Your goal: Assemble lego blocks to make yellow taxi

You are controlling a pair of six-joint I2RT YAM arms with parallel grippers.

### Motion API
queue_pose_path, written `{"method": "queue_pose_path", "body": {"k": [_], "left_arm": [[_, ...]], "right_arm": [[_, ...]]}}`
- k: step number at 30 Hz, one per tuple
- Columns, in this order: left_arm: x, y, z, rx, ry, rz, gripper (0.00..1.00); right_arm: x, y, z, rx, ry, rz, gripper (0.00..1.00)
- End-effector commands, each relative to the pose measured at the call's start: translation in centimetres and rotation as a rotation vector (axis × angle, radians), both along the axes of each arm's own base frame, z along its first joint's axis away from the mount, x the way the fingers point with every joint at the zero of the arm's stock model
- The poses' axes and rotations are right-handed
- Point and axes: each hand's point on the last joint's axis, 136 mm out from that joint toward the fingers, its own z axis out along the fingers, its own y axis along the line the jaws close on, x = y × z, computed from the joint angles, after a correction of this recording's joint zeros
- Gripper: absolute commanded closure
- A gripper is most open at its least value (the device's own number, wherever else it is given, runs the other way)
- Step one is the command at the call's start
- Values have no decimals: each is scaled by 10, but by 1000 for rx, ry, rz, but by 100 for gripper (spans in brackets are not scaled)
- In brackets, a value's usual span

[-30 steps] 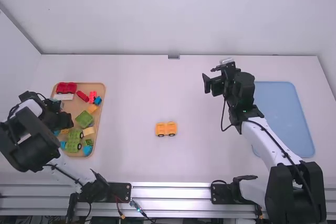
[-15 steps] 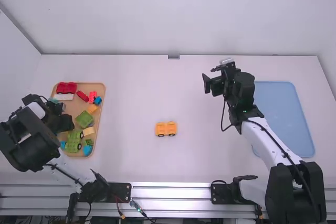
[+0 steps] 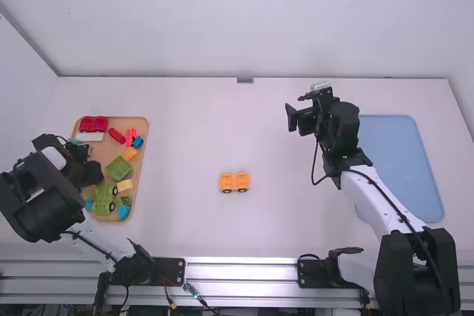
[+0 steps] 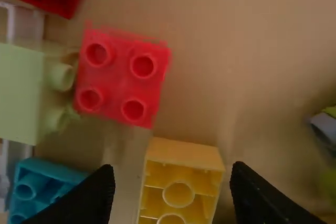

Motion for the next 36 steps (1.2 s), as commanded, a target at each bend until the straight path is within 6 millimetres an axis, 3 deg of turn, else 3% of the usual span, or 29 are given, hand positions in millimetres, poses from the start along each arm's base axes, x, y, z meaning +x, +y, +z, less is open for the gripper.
{"method": "queue_pose_path", "body": {"k": [1,13,28,36], "left_arm": [[-3,-8,-7,-24,13,-8,43],[-4,-9,-7,-26,18,-34,59],[3,-2,-5,0,-15,1,64],[16,0,22,14,-104,23,73]], "right_arm": [[7,3,18,13,-35,5,1],[7,3,18,13,-35,5,1],[5,6,18,19,-34,27,1],[-1,24,24,54,-47,134,1]]}}
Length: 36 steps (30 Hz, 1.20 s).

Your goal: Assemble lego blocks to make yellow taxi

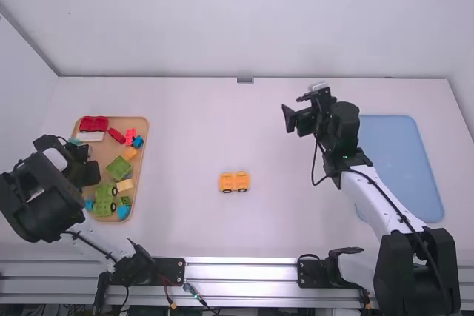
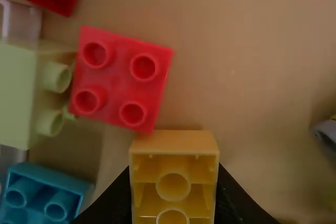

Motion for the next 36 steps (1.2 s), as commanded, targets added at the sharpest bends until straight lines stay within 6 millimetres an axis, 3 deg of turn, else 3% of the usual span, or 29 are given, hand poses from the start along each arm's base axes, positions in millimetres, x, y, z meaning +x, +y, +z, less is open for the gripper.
{"method": "queue_pose_path", "body": {"k": [1,6,7,10,13,14,16,17,19,20,23,27,31,36], "left_arm": [[15,-8,31,-7,-111,-22,73],[28,-22,66,-26,-233,-91,75],[32,-29,83,-34,-286,-108,75],[41,-46,108,-55,-370,-162,75],[57,-94,146,-101,-523,-386,75],[59,-99,149,-105,-541,-411,75],[68,-148,178,-133,-679,-622,73],[69,-155,182,-137,-697,-650,73],[75,-202,202,-179,-815,-820,71],[77,-221,207,-202,-857,-883,71],[83,-254,215,-255,-916,-963,71],[101,-315,218,-361,-984,-1055,76],[105,-359,222,-451,-1061,-1180,76],[104,-390,236,-598,-1144,-1272,77]], "right_arm": [[1,14,23,33,-49,80,1],[-1,26,31,60,-83,150,1],[3,26,33,99,-83,141,1],[11,29,33,172,-79,133,1],[13,49,31,254,-100,254,1],[13,51,31,267,-102,271,1],[13,72,29,353,-90,417,1],[13,74,29,363,-85,435,1],[14,93,24,412,-22,586,1],[13,101,23,422,1,654,1],[2,122,23,419,30,849,0],[-12,155,25,409,55,1080,3],[-19,174,29,400,43,1139,1],[-23,180,31,388,21,1161,0]]}}
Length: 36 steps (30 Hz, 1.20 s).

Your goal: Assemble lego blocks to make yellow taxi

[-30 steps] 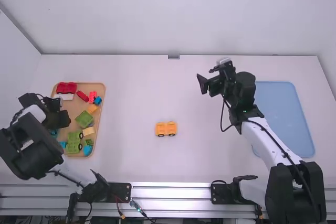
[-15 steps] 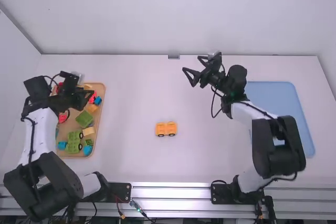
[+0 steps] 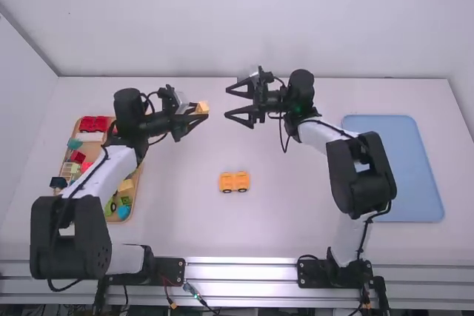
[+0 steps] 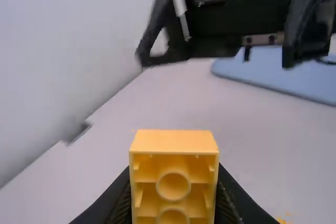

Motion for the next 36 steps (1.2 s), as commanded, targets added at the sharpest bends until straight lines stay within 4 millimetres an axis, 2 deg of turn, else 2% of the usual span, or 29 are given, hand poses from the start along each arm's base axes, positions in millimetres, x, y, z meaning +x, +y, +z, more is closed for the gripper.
{"method": "queue_pose_path", "body": {"k": [1,6,13,17,24,35,36], "left_arm": [[-12,-16,1,-109,108,-115,78],[-15,-29,5,-169,112,-220,79],[-7,-29,-3,-197,161,-208,81],[-14,-35,-2,-195,155,-254,81],[-15,-36,-2,-195,157,-257,82],[-18,-44,1,-191,141,-281,82],[-18,-44,1,-191,141,-280,82]], "right_arm": [[2,-3,6,5,-29,26,1],[0,0,6,6,-33,33,10],[-10,12,9,18,-85,61,17],[-11,16,15,30,-77,54,21],[-8,17,14,28,-54,37,29],[-17,26,14,27,-54,68,41],[-17,26,14,27,-54,68,44]]}}
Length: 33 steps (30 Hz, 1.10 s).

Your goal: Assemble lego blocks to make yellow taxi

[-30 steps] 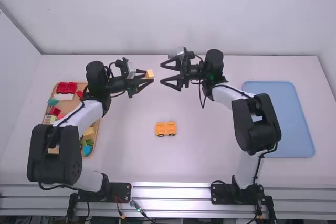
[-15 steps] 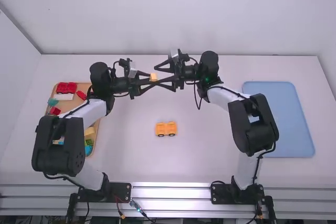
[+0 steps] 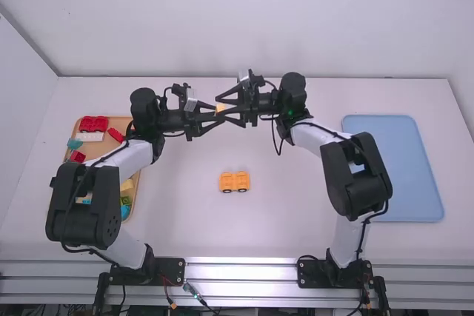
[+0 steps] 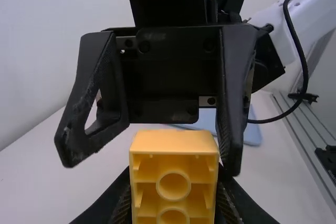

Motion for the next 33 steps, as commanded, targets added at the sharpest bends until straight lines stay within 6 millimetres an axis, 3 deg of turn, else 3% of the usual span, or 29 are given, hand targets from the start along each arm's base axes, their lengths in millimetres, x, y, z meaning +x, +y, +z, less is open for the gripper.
{"method": "queue_pose_path", "body": {"k": [1,14,18,21,28,30,31,33], "left_arm": [[-2,0,-1,-3,4,-17,82],[-3,-2,-1,-2,1,-20,77],[-1,1,-1,-2,1,-12,69],[-2,-1,-1,-1,-3,-18,57],[-1,-2,-1,-1,-4,-12,51],[-1,-1,-1,0,-4,-8,38],[0,1,-1,0,-3,-3,13],[0,1,-1,0,0,-5,1]], "right_arm": [[3,3,6,7,-18,10,45],[1,3,6,6,-19,18,61],[1,3,6,6,-19,17,63],[1,3,6,7,-20,16,66],[2,3,7,10,-24,10,70],[2,3,7,10,-27,10,70],[2,3,7,11,-29,9,71],[4,3,7,11,-28,2,71]]}}
